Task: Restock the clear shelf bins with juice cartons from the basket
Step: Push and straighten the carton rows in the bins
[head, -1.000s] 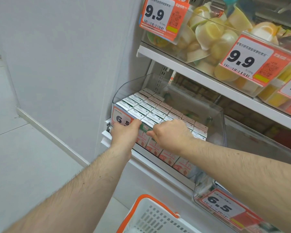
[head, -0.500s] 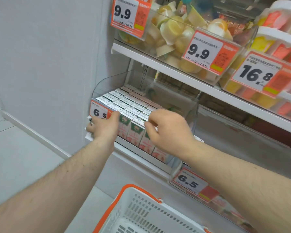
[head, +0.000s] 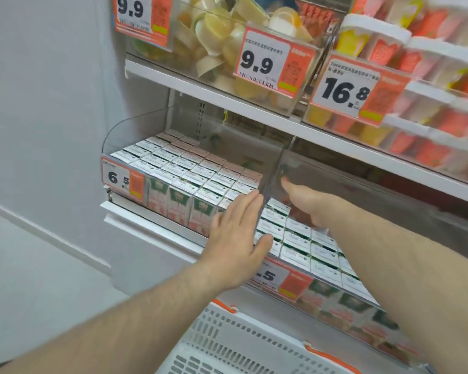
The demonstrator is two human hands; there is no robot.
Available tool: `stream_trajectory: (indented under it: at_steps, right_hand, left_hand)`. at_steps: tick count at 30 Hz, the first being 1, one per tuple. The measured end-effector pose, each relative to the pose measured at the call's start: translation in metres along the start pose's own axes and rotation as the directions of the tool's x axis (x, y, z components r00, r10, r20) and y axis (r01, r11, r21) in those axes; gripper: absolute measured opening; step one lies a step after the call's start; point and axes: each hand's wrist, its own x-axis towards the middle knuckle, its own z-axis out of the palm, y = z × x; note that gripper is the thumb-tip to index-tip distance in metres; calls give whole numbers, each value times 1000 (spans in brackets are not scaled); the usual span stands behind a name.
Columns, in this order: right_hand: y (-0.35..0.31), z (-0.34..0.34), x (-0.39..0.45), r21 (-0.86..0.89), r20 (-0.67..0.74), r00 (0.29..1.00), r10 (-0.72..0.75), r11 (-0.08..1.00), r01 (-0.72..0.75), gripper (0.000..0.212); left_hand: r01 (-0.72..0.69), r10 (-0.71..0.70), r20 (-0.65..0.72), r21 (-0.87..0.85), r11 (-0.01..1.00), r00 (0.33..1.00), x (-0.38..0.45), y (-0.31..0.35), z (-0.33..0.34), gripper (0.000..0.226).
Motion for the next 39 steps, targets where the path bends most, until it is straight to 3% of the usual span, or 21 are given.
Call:
stream_trajectory:
  at_steps: [2, 6, 12, 15, 18, 23, 26, 29, 33, 36, 39]
  right_hand:
    - [-7, 2, 11, 39, 88, 996, 13, 999, -16, 96]
    - [-13, 3, 20, 102, 125, 991, 43, 993, -56, 108]
    - [8, -9, 11, 252, 314, 948, 43, 960, -127, 107]
    - [17, -23, 13, 69, 255, 957, 140, 984, -162, 113]
    - [22, -29, 6, -126, 365, 903, 226, 973, -193, 123]
    - [22, -26, -3, -209, 464, 850, 249, 963, -168, 134]
    - [28, -35, -11, -275, 340, 909, 242, 950, -150, 133]
    - [40, -37, -24, -349, 213, 937, 277, 917, -192, 134]
    - [49, -41, -37, -338, 218, 942, 256, 925, -174, 124]
    - [61, -66, -41, -427, 156, 954, 255, 889, -168, 127]
    - [83, -75, -44, -393, 264, 907, 329, 895, -211, 125]
  left_hand:
    - [32, -32, 27, 3, 999, 999, 1, 1, 4, 68]
    - [37, -37, -16, -15, 999, 999, 2, 1, 10, 69]
    - [17, -20, -63, -40, 999, 998, 0, 2, 9, 70]
    - [-24, 23, -148, -8, 1000, 989, -5, 6, 6, 78]
    - [-124, 136, -131, 97, 988, 982, -8, 10, 11, 74]
    - [-93, 107, -73, 182, 979, 992, -9, 15, 14, 75]
    - [-87, 113, -103, 235, 968, 988, -10, 19, 12, 71]
    - [-207, 257, -118, 330, 921, 959, -17, 32, 20, 63]
    - [-308, 369, -69, 419, 854, 927, -25, 41, 37, 53]
    - [-340, 396, -34, 449, 826, 917, -29, 46, 47, 54]
    - [-366, 417, -15, 454, 812, 909, -30, 48, 56, 58]
